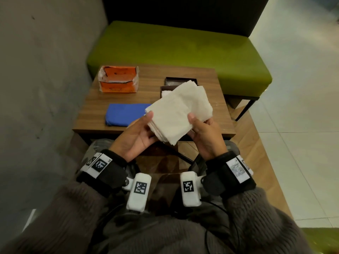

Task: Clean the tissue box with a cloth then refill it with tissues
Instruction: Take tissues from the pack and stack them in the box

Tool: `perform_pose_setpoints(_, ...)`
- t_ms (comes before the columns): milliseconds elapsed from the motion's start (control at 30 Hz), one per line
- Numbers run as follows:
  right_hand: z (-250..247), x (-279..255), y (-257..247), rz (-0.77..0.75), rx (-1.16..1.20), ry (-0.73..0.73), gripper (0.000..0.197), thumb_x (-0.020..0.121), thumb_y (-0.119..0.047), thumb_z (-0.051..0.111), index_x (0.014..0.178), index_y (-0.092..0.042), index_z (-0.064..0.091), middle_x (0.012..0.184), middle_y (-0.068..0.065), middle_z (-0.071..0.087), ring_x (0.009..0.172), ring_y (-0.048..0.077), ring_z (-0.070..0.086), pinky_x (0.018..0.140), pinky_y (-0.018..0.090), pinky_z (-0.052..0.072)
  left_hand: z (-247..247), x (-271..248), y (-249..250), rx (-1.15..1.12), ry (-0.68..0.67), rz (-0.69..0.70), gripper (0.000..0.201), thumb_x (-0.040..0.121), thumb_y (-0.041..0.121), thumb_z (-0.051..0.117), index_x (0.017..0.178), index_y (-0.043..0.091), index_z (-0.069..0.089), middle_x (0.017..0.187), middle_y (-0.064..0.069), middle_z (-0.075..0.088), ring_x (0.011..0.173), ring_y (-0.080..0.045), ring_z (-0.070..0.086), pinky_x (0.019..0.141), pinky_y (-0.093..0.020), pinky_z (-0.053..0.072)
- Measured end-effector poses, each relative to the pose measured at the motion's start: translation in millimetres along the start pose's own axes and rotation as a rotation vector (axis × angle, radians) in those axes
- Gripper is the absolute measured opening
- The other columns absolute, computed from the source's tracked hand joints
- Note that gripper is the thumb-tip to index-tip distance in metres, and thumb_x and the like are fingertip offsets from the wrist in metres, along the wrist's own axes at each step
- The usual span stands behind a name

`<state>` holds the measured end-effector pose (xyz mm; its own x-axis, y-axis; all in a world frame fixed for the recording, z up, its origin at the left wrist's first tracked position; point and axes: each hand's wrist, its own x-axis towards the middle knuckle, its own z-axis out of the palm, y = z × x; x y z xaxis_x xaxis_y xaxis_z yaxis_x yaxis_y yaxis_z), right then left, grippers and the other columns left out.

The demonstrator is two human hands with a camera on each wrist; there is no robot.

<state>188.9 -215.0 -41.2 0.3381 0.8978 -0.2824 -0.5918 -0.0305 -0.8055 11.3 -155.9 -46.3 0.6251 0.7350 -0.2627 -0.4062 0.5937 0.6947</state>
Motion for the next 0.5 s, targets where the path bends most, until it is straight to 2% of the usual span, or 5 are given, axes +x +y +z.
perform_pose_setpoints(100,9.5,-3.4,11.4,0.009,0.006,-0.034,0.04,0.092,0.0,0.058,0.13,-0.01,0.05,0.127,0.011,0.063,0.114,0.027,0.063,0.086,0.037,0.059,8.8,-1.0,-13.2,0.021,0.061,0.08,0.059,0.08,0.022,0.066,0.134,0.011,0.044,0.131,-0.01,0.058,0.119,-0.022,0.056,0.096,-0.036,0.049)
perform_pose_setpoints(200,10.6,-4.9,17.0,0.073,-0.04,-0.073,0.047,0.089,0.003,0.058,0.133,-0.01,0.049,0.127,0.012,0.063,0.116,0.028,0.062,0.084,0.035,0.059,12.5,0.6,-15.8,0.159,0.223,0.165,0.04,0.091,0.008,0.051,0.131,0.01,0.047,0.124,-0.008,0.062,0.11,-0.02,0.062,0.089,-0.031,0.054)
perform_pose_setpoints(267,4.9,-5.3,10.1,0.128,-0.057,-0.094,0.042,0.09,-0.004,0.058,0.132,-0.009,0.051,0.125,0.01,0.064,0.113,0.026,0.063,0.083,0.035,0.059,6.4,0.2,-9.0,0.234,0.291,0.175,0.038,0.091,0.006,0.051,0.129,0.01,0.05,0.121,-0.008,0.064,0.107,-0.02,0.063,0.088,-0.032,0.054)
perform_pose_setpoints(367,3.6,-8.4,-0.7,0.19,-0.094,-0.135,0.025,0.094,-0.022,0.056,0.117,-0.016,0.062,0.116,0.004,0.071,0.108,0.022,0.067,0.084,0.036,0.059,1.8,-0.3,-2.1,0.336,0.347,0.158,0.035,0.088,0.008,0.055,0.123,0.012,0.054,0.117,-0.008,0.065,0.104,-0.021,0.064,0.088,-0.033,0.052)
perform_pose_setpoints(500,15.6,-12.9,2.2,0.131,-0.3,-0.135,0.032,0.094,-0.025,0.058,0.126,-0.02,0.057,0.111,-0.004,0.07,0.101,0.016,0.067,0.08,0.035,0.059,9.0,3.3,-6.7,0.441,0.378,0.158,0.021,0.086,0.018,0.062,0.106,0.024,0.06,0.109,0.001,0.067,0.101,-0.015,0.063,0.088,-0.03,0.05)
